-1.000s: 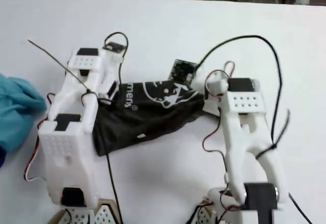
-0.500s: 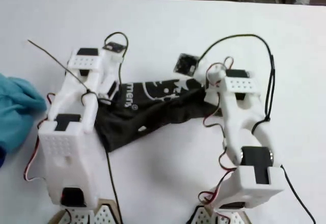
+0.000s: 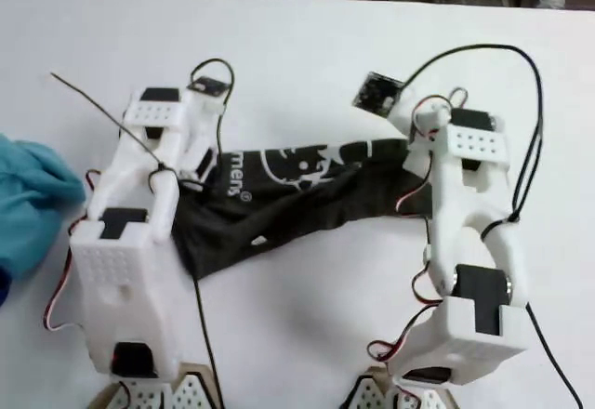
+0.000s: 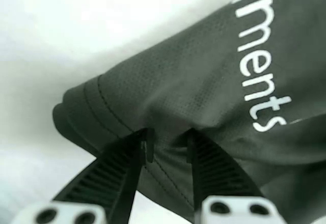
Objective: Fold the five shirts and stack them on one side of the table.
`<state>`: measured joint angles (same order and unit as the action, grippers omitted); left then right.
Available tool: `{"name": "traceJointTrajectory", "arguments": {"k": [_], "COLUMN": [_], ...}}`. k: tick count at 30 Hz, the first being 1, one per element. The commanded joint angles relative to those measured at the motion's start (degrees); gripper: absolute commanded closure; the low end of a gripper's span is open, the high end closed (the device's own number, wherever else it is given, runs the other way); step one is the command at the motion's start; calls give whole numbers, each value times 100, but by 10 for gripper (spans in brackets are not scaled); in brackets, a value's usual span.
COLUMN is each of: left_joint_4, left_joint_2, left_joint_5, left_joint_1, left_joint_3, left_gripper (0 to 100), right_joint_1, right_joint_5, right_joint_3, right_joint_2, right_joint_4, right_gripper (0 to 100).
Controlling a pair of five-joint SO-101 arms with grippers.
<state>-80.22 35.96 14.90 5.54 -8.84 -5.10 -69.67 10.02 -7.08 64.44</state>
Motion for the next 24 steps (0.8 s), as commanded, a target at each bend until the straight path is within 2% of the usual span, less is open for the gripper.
{"name": "traceJointTrajectory", "arguments": {"k": [1,4,8,17,24], "left_joint_4": [176,176,114,-2163,-2207], "left_joint_2": [123,123,35,-879,-1785], "left_joint_5": [0,9,18,18,-18], "left_joint_1": [-70,-70,-53,-571,-1099], "left_joint_3": [-84,-84,-119,-1270,-66], "left_gripper": [861,861,861,861,861], "right_joint_1": [-40,119,127,40,40], "right_joint_5": [53,158,554,580,580], "right_joint_3": [-369,-352,-185,255,229], "right_joint_2": [75,75,-48,-541,-673], "right_joint_4": [1235,1640,1332,444,303], "right_gripper": [861,861,861,861,861]}}
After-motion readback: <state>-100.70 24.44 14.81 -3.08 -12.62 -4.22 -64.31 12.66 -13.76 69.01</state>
